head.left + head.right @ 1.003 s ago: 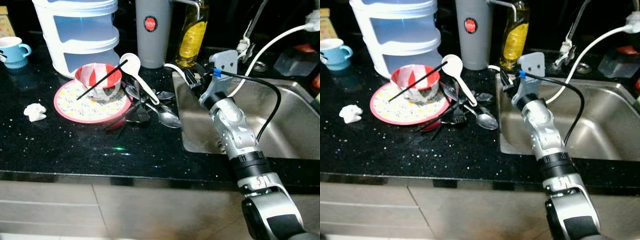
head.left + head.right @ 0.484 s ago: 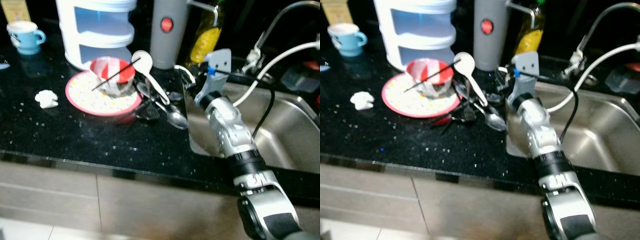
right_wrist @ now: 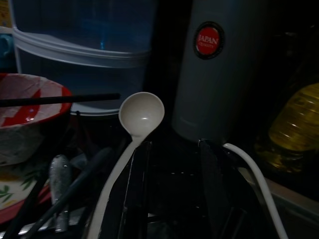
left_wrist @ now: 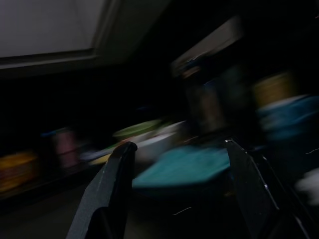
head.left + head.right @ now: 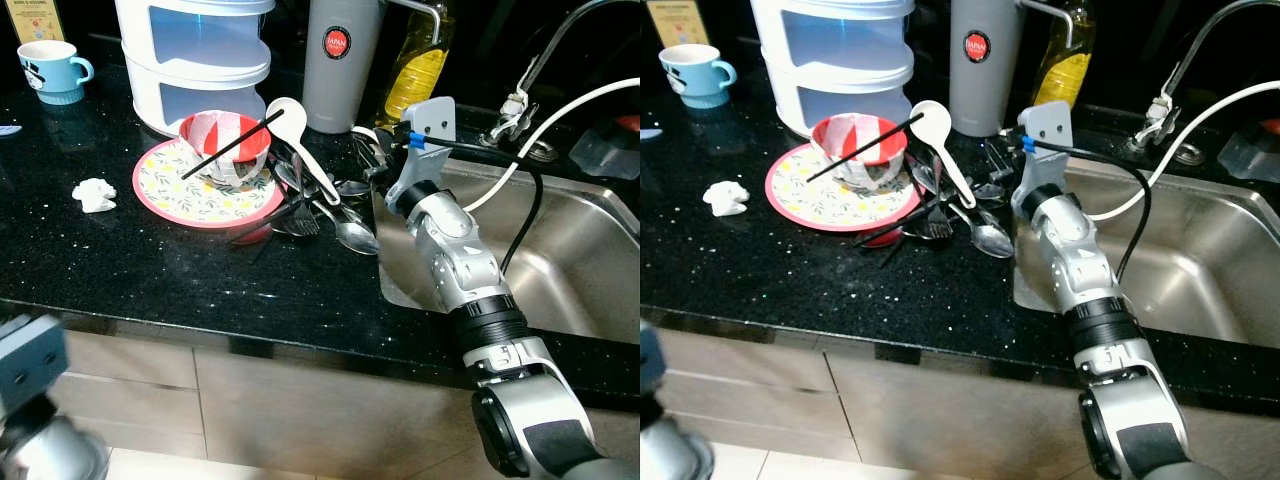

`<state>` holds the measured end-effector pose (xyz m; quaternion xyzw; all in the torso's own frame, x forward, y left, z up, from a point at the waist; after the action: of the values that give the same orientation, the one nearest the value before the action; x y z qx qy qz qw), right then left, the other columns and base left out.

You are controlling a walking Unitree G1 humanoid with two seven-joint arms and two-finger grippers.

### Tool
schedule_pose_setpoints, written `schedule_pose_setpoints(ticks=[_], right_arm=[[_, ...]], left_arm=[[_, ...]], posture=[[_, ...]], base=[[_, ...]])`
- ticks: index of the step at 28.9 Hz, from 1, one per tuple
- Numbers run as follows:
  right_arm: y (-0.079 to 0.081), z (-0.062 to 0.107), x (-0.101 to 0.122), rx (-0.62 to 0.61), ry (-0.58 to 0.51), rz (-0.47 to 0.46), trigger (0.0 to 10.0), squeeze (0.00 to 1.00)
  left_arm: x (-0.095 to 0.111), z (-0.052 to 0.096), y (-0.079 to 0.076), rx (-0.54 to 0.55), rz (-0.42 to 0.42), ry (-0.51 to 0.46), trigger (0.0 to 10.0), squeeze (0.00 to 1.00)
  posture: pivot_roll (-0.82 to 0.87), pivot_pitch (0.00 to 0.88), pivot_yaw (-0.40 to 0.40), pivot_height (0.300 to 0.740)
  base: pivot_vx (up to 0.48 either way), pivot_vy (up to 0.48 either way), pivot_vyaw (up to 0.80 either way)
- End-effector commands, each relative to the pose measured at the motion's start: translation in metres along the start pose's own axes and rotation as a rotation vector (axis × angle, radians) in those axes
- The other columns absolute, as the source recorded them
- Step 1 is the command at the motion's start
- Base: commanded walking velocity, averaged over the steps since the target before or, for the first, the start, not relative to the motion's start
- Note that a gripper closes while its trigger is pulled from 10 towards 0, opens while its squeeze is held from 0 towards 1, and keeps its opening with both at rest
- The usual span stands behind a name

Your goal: Kitchen organization

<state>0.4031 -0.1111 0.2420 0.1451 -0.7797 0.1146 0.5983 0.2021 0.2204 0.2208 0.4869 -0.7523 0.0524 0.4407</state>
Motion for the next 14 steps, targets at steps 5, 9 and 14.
schedule_pose_setpoints(ticks=[5, 9, 14], right_arm=[[-0.001, 0.001, -0.006, -0.003, 0.024, -0.009, 10.0, 0.00], [-0.004, 0.005, -0.004, -0.005, 0.019, 0.001, 10.0, 0.00], [-0.012, 0.008, -0.005, -0.037, 0.019, 0.003, 10.0, 0.00]], left_arm=[[0.008, 0.020, -0.086, -0.635, 0.413, 0.148, 10.0, 0.00], [0.035, 0.020, -0.078, -0.835, 0.695, 0.127, 10.0, 0.00], [0.054, 0.015, -0.070, -0.903, 0.733, 0.058, 10.0, 0.00]], posture=[[0.16, 0.015, -0.136, 0.740], [0.15, 0.014, -0.123, 0.740], [0.13, 0.008, -0.090, 0.740]], base=[[0.000, 0.000, 0.00], [0.000, 0.000, 0.00], [0.000, 0.000, 0.00]])
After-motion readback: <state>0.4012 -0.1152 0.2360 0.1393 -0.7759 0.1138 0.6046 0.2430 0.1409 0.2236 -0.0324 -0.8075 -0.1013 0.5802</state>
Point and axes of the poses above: a point about 5 cm out from each wrist's last joint towards the gripper, its own z axis pointing back from the gripper into the wrist, its own x axis along the axis of the wrist's last joint, y = z × x, the point moved 3 cm from there along -z, pointing out of the wrist towards the gripper, and after that the axes turned 5 degrees about -z, right-handed, at the moved point
